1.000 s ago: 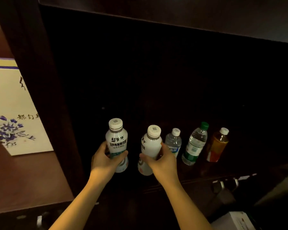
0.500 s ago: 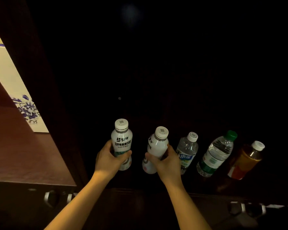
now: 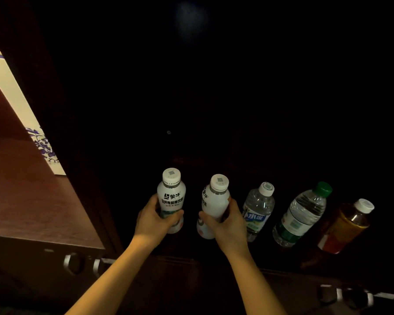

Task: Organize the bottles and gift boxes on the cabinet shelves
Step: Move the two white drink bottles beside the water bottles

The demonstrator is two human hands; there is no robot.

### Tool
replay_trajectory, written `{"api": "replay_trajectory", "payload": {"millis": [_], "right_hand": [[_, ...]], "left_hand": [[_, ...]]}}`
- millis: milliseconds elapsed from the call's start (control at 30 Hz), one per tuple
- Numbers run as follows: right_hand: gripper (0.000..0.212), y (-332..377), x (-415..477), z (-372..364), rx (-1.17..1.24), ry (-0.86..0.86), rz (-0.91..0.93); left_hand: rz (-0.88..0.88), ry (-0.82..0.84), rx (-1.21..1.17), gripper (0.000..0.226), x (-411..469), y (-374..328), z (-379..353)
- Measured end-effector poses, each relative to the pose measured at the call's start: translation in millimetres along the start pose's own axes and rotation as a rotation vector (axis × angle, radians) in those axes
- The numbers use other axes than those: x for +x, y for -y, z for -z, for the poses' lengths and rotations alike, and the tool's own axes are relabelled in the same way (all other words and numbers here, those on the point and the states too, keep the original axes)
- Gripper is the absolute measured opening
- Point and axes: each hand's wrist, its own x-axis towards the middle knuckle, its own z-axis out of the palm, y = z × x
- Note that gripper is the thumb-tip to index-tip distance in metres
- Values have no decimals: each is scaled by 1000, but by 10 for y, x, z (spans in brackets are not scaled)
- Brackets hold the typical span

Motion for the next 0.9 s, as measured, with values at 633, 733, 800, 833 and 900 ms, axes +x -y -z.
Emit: {"api": "replay_trajectory", "payload": {"millis": [633, 733, 800, 833, 900], "right_hand": [[87, 161, -74, 101, 35, 67, 41], [93, 217, -133, 163, 15, 53, 54], [99, 263, -193, 211, 4, 40, 62], [101, 288, -227, 232, -9, 30, 68], [102, 348, -316, 270, -46, -3, 85]], "left_hand": [[-47, -1, 56, 80, -173, -218, 261], [-85, 14, 65, 76, -243, -312, 330], [-126, 32, 79, 70, -298, -362, 372], [-144, 39, 81, 68, -329, -384, 394], [-160, 46, 70, 69, -390, -409, 444]]}}
